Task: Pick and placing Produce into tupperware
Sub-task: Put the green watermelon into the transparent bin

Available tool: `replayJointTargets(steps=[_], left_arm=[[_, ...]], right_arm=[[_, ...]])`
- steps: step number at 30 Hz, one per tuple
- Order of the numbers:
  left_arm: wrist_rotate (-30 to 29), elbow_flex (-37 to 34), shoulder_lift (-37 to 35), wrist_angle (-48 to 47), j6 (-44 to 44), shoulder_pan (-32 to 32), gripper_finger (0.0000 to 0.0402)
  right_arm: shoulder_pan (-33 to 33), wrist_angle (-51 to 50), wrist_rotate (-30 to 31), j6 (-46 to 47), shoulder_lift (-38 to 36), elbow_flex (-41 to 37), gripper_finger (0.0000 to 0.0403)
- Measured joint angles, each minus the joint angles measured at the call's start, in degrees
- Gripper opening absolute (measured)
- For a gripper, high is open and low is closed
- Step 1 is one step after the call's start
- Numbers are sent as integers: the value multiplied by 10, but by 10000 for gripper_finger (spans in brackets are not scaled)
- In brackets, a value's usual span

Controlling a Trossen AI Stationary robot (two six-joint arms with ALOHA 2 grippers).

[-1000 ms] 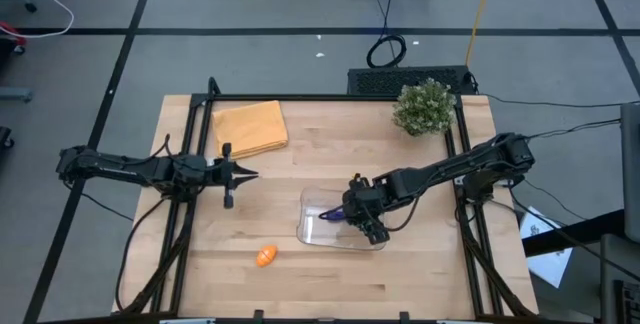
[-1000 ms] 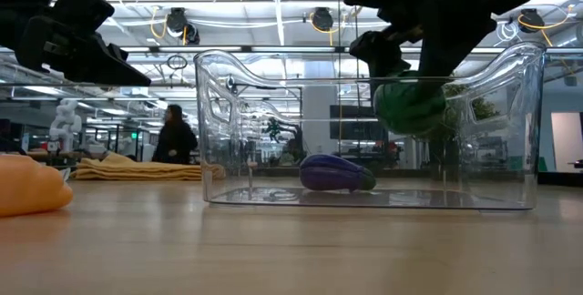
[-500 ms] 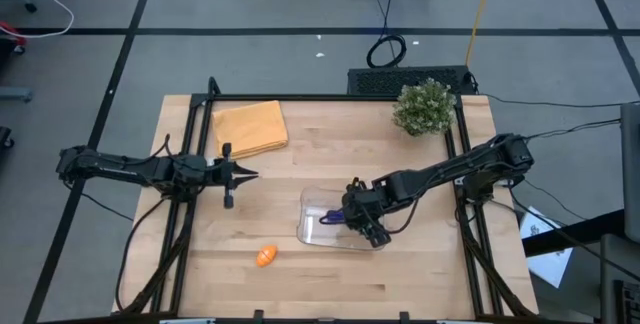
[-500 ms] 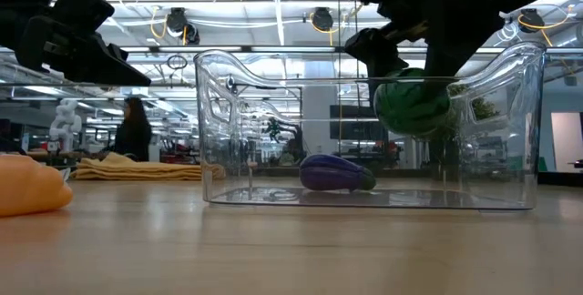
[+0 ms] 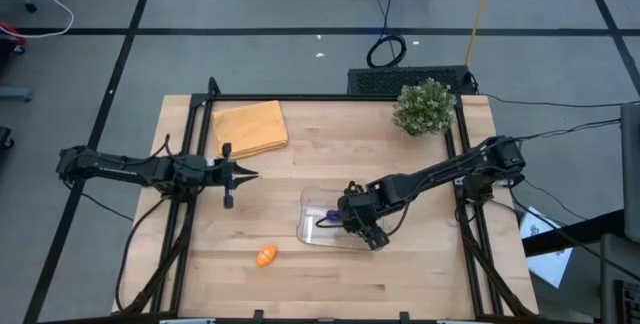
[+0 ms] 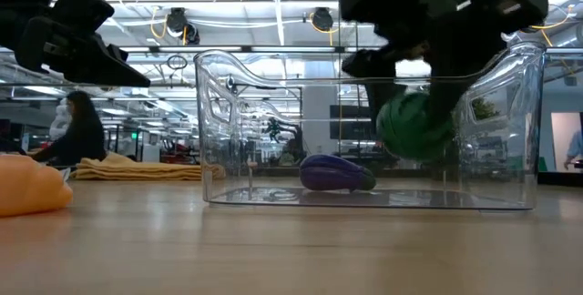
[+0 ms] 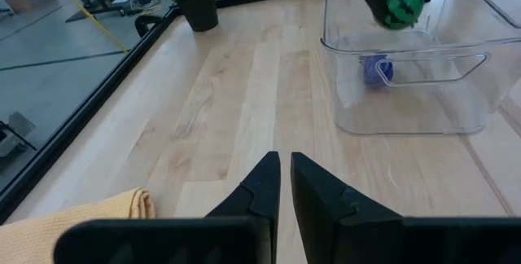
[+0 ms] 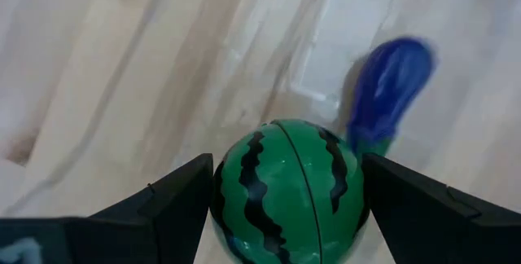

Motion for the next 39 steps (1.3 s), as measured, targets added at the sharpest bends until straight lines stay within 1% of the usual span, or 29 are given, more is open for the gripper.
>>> replayJointTargets(steps=[2, 12, 20, 25, 32, 39], left_arm=[[0, 0, 0, 0, 0, 0, 37], [0, 0, 0, -6, -1, 0, 37], [0, 0, 0, -8, -2, 0, 37], [0, 0, 0, -8, -2, 0, 37], [0, 0, 0, -8, -1, 0, 37], [0, 0, 0, -9, -1, 0, 37]], right_arm=[[0, -1, -10, 0, 10, 0, 288], [0, 1, -9, -19, 10, 0, 288], [-9, 13, -4, 24, 10, 0, 288], [-9, 50, -6, 65, 10, 0, 288], [-7, 52, -1, 96, 10, 0, 288], [8, 54, 8, 100, 50, 0, 288]])
